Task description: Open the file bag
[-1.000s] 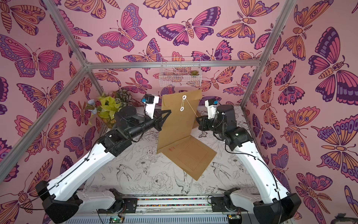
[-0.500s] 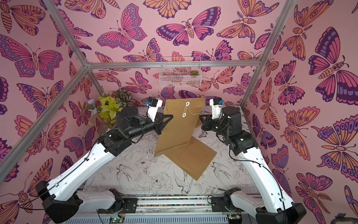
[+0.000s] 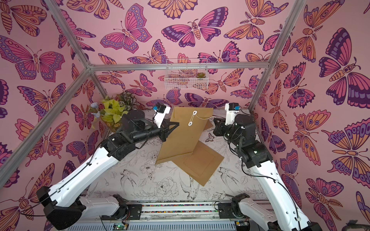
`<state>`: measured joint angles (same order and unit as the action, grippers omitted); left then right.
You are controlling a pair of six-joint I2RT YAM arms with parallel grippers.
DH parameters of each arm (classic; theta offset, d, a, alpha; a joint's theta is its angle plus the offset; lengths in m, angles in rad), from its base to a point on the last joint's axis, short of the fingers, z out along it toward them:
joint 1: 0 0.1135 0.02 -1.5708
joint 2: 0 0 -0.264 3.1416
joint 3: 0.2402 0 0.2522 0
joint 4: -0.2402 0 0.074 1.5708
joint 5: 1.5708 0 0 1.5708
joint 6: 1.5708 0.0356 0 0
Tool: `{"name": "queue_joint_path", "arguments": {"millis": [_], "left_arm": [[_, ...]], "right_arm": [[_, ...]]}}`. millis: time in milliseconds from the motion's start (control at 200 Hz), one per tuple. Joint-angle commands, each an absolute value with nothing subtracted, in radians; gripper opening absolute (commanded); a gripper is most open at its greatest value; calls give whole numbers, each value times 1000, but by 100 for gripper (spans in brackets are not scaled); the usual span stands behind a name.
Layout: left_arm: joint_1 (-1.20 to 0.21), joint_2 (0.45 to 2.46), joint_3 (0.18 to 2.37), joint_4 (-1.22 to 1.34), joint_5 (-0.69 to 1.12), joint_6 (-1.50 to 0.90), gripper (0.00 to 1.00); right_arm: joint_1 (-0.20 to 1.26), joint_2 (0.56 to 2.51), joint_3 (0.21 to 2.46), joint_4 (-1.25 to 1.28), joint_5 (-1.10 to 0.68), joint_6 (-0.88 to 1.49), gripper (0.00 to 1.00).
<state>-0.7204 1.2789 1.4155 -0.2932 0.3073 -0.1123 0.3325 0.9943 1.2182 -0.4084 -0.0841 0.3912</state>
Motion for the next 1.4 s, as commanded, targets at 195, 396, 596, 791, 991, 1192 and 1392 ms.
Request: {"name": "queue_joint_path", "arguments": {"millis": [195, 396, 596, 791, 991, 1192, 1392], "left_arm": [[-719, 1305, 1451, -337, 381, -84, 0], [-717, 1325, 1462, -346, 421, -91, 0], [-718, 1330, 1462, -359, 441, -81, 0], [-719, 1330, 1471, -371, 461, -90, 0], [-720, 1334, 1481, -406, 468, -64, 0], [-719, 1346, 1512, -455, 495, -45, 0], [-721, 1359, 1536, -513, 499, -8, 0]], "right_arm": [[323, 973, 1218, -449, 63, 373, 0], [322, 953, 1213, -453, 88, 371, 0], [322, 943, 1214, -464, 133, 351, 0], [319, 950, 1227, -532, 212, 375, 0], [313, 950, 1227, -520, 205, 367, 0], [313, 945, 1239, -523, 206, 373, 0], [311, 945, 1239, -514, 213, 363, 0]]}}
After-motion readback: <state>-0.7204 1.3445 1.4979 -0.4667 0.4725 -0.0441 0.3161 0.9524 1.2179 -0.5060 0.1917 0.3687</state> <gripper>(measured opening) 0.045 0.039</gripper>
